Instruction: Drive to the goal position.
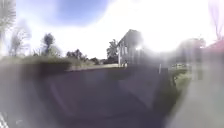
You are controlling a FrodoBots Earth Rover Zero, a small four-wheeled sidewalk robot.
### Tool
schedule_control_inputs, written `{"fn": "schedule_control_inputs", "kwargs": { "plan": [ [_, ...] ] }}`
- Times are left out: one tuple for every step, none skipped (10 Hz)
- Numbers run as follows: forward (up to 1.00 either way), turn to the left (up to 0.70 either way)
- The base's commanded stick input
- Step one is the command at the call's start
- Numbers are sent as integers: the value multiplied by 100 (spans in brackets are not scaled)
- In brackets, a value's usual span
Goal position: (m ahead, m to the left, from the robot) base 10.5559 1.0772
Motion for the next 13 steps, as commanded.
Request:
{"fn": "schedule_control_inputs", "kwargs": {
  "plan": [
    [85,0],
    [85,0],
    [85,0],
    [85,0],
    [85,0],
    [85,0],
    [85,0],
    [85,0],
    [85,0],
    [85,0],
    [85,0],
    [85,0],
    [85,0]
  ]
}}
